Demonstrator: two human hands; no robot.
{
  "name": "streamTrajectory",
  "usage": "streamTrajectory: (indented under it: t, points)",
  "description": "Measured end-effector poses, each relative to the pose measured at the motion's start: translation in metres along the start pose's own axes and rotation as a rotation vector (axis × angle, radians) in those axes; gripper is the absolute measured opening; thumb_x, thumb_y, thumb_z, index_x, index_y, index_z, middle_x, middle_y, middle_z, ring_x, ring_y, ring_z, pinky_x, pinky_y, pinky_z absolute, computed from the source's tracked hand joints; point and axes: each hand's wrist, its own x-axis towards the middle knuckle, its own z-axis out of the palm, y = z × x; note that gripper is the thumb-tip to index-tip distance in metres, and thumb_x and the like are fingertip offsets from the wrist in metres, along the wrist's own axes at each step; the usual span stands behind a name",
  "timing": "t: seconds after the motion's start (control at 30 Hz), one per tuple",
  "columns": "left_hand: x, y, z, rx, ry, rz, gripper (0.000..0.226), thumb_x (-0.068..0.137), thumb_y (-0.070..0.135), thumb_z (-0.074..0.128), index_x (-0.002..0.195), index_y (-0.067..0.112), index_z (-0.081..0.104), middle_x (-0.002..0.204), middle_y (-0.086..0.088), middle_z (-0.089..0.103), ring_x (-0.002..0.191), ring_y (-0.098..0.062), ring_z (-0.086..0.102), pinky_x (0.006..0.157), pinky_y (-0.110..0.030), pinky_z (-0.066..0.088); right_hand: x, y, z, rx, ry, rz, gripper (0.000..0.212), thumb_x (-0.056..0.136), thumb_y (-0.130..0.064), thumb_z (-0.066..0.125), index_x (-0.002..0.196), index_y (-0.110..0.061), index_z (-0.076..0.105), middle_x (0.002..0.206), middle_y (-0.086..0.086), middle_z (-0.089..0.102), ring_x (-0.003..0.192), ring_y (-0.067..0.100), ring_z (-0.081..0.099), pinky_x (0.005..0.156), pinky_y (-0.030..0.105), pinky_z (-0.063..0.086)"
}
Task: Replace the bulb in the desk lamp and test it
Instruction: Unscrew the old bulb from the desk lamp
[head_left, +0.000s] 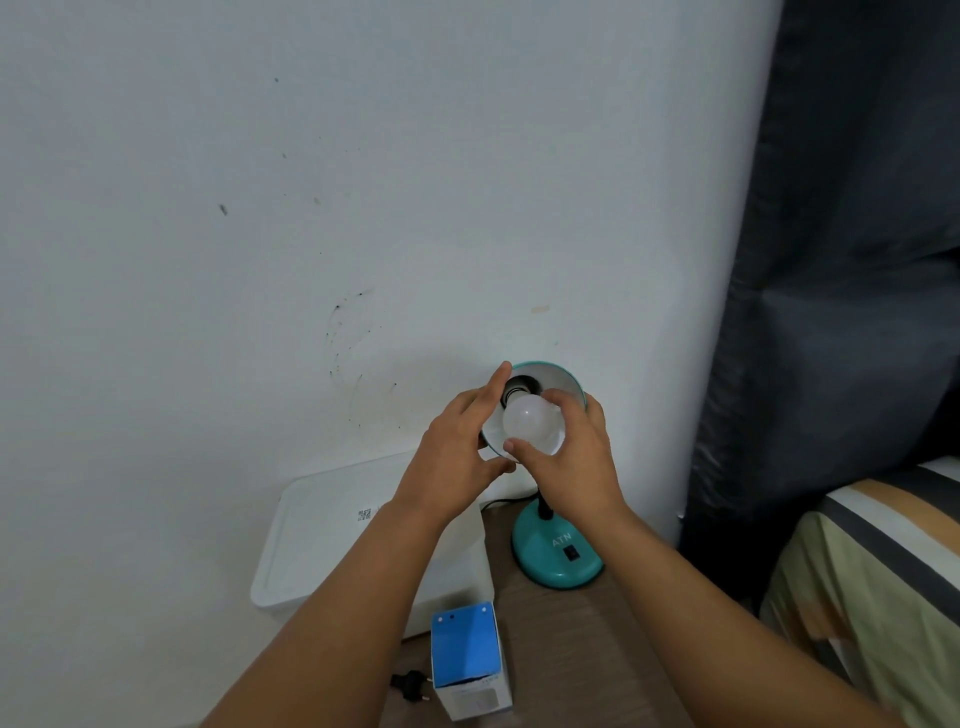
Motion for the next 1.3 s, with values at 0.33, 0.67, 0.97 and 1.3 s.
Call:
streamTrajectory:
  t: [0.33, 0.67, 0.97, 1.3]
  points:
    - [-0.0004, -0.0007, 0.0019, -0.007, 0.019, 0.008, 0.100, 0.081, 0.026, 0.080, 0.154, 0.048, 0.014, 0.124, 0.009, 0.052, 0.092, 0.001, 0.050, 0.090, -0.015, 0.049, -0.0003, 0.0022, -0.0007, 0.044, -0.012, 0.016, 0.078, 0.068, -0.040, 0.082, 0.133, -0.030, 0.040, 0.139, -0.005, 0.037, 0.127, 0.017, 0.040, 0.103, 0.037, 0.040]
    - [-0.0008, 0.0006, 0.0022, -0.022, 0.018, 0.009, 0.104, 0.079, 0.021, 0.082, 0.155, 0.044, 0.016, 0.121, 0.008, 0.052, 0.102, -0.002, 0.051, 0.089, -0.008, 0.045, -0.0023, 0.0020, -0.0012, 0.053, -0.087, -0.024, 0.072, 0.076, -0.019, 0.074, 0.130, -0.051, 0.039, 0.146, -0.002, 0.024, 0.134, 0.023, 0.030, 0.111, 0.040, 0.033]
    - [0.0003, 0.0038, 0.0002, -0.005, 0.000, 0.005, 0.106, 0.077, 0.020, 0.083, 0.156, 0.043, 0.016, 0.113, 0.011, 0.049, 0.099, -0.005, 0.051, 0.092, -0.022, 0.051, -0.0022, 0.0029, 0.0020, 0.033, 0.010, -0.014, 0.060, 0.076, -0.015, 0.074, 0.124, -0.040, 0.047, 0.134, -0.002, 0.039, 0.122, 0.021, 0.042, 0.101, 0.036, 0.041]
    - [-0.0005, 0.0038, 0.0007, -0.010, 0.019, 0.021, 0.099, 0.082, 0.026, 0.079, 0.156, 0.044, 0.015, 0.113, 0.012, 0.050, 0.096, 0.000, 0.051, 0.090, -0.020, 0.051, -0.0024, -0.0013, 0.0014, 0.056, 0.055, 0.082, 0.078, 0.066, -0.039, 0.084, 0.130, -0.025, 0.041, 0.139, -0.003, 0.040, 0.128, 0.016, 0.040, 0.101, 0.033, 0.040]
